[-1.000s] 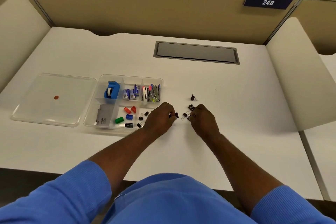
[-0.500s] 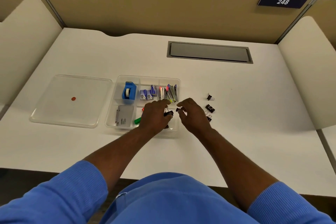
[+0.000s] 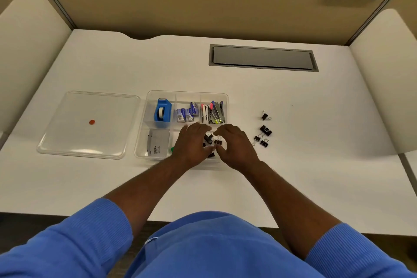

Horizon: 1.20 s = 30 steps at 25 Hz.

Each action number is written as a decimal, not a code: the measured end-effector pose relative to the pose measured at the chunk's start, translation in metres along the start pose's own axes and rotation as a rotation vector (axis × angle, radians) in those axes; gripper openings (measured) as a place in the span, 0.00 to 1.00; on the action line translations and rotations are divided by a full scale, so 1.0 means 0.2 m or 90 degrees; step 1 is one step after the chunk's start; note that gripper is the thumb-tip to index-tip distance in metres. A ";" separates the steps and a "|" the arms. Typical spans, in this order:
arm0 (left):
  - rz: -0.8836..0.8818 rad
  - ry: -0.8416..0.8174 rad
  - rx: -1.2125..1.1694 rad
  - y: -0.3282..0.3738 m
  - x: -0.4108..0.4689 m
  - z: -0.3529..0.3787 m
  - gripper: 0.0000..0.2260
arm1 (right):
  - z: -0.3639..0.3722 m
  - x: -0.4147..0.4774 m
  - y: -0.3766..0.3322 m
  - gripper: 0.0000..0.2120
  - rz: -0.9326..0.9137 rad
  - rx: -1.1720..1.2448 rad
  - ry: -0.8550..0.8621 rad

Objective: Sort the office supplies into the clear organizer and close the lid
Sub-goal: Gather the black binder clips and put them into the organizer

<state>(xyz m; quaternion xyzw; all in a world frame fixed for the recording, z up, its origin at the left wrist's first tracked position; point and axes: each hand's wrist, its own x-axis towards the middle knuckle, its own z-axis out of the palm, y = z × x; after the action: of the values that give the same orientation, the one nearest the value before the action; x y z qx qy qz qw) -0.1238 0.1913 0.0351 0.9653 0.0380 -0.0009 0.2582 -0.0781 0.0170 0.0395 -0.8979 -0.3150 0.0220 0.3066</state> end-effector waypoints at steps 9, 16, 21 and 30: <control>0.018 -0.025 0.089 0.18 0.05 0.09 0.42 | -0.12 -0.10 0.22 0.32 0.068 -0.043 0.013; 0.070 -0.006 0.095 0.46 0.11 0.26 0.40 | -0.30 -0.16 0.52 0.32 0.134 -0.052 0.026; 0.100 -0.004 0.052 0.61 0.15 0.40 0.37 | -0.41 -0.19 0.74 0.32 0.159 -0.057 0.010; -0.034 -0.042 0.070 0.72 0.19 0.63 0.32 | -0.47 -0.14 0.97 0.33 0.117 -0.051 -0.093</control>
<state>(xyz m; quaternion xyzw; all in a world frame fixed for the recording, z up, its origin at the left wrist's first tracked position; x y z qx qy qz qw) -0.0722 0.0070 -0.0039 0.9762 0.0548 -0.0418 0.2056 0.0286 -0.1683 0.0028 -0.9306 -0.2535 0.1025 0.2432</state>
